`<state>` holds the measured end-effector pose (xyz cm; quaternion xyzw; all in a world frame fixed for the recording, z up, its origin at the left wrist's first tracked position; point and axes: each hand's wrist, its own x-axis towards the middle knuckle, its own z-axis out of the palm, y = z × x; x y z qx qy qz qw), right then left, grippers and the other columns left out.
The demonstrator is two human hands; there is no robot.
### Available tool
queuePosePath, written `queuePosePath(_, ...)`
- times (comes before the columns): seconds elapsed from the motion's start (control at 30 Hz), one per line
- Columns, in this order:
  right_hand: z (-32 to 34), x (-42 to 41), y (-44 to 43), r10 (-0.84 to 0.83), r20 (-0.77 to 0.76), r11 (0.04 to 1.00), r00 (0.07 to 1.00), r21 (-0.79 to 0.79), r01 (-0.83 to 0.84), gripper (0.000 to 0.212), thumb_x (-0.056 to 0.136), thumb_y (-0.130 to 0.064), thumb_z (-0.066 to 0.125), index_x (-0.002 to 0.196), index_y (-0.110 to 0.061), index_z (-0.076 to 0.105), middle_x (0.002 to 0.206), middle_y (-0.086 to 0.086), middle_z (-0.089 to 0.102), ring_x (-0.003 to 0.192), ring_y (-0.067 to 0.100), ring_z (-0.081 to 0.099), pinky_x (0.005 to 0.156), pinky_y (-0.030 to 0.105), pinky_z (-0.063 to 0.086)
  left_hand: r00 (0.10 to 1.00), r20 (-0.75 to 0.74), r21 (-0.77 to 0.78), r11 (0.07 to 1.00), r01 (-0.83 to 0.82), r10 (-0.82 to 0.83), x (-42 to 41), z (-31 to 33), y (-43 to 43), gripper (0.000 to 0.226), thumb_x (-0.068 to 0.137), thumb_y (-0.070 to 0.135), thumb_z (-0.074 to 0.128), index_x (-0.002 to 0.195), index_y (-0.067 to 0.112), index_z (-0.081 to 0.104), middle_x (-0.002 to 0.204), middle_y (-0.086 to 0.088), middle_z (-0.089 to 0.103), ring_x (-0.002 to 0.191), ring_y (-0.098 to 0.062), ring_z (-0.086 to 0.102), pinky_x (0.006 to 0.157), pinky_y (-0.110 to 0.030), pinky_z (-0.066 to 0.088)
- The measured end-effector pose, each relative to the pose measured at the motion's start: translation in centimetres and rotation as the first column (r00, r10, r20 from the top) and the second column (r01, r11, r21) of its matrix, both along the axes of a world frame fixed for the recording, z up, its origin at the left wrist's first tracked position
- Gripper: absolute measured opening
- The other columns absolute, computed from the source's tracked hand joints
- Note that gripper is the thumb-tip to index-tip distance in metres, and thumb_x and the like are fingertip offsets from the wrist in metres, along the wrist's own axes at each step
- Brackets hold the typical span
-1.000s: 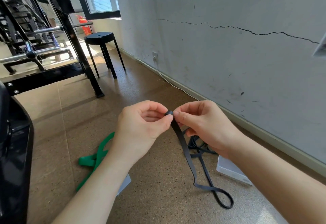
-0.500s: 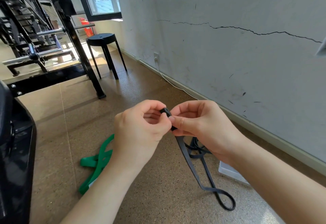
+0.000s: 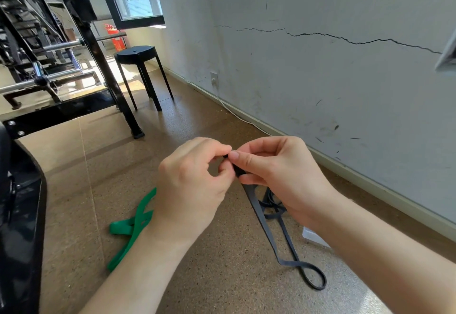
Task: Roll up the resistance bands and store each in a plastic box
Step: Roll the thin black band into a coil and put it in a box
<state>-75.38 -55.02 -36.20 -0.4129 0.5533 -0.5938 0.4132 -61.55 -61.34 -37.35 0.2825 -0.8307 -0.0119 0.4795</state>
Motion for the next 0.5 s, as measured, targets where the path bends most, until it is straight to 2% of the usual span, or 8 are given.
queuePosePath(0.2, -0.2, -0.3, 0.1, -0.034, -0.001, 0.999, 0.999, 0.013, 0.034, 0.014, 0.081, 0.005, 0.071, 0.094, 0.001, 0.073, 0.089, 0.02, 0.074, 0.074, 0.017, 0.069, 0.074, 0.03, 0.059, 0.996, -0.01, 0.129, 0.987, 0.092, -0.091, 0.1, 0.2, 0.0, 0.016, 0.067, 0.0, 0.082, 0.076, 0.009, 0.072, 0.081, 0.003, 0.067, 0.076, -0.006, 0.06, 0.069, -0.017, 0.05)
queuePosePath(0.3, 0.1, -0.6, 0.1, 0.032, -0.022, 0.999, 0.999, 0.015, -0.031, 0.017, 0.083, 0.007, 0.068, 0.093, -0.005, 0.076, 0.086, 0.014, 0.075, 0.072, 0.012, 0.069, 0.071, 0.024, 0.059, 0.987, -0.072, 0.255, 0.954, 0.156, -0.143, 0.3, 0.6, -0.2, 0.019, 0.064, 0.005, 0.085, 0.077, 0.014, 0.075, 0.083, 0.006, 0.067, 0.079, -0.006, 0.063, 0.071, -0.013, 0.049)
queuePosePath(0.4, 0.4, -1.4, 0.0, 0.138, 0.062, 0.99, 0.989, 0.033, -0.14, 0.018, 0.083, 0.009, 0.065, 0.093, -0.003, 0.074, 0.081, 0.011, 0.074, 0.069, 0.011, 0.068, 0.065, 0.019, 0.056, 0.967, -0.129, 0.399, 0.881, 0.254, -0.221, 0.8, 1.3, -0.3, 0.023, 0.066, 0.006, 0.084, 0.08, 0.022, 0.074, 0.087, 0.01, 0.069, 0.086, -0.007, 0.065, 0.074, -0.014, 0.05)
queuePosePath(0.5, 0.9, -1.9, -0.1, 0.248, 0.138, 0.965, 0.959, 0.048, -0.256, 0.022, 0.08, 0.006, 0.068, 0.101, 0.0, 0.067, 0.08, 0.011, 0.072, 0.068, 0.016, 0.069, 0.062, 0.021, 0.055, 0.928, -0.203, 0.582, 0.724, 0.37, -0.312, 1.4, 2.1, -0.1, 0.018, 0.067, 0.011, 0.081, 0.079, 0.021, 0.072, 0.096, 0.015, 0.072, 0.085, -0.008, 0.07, 0.074, -0.021, 0.056)
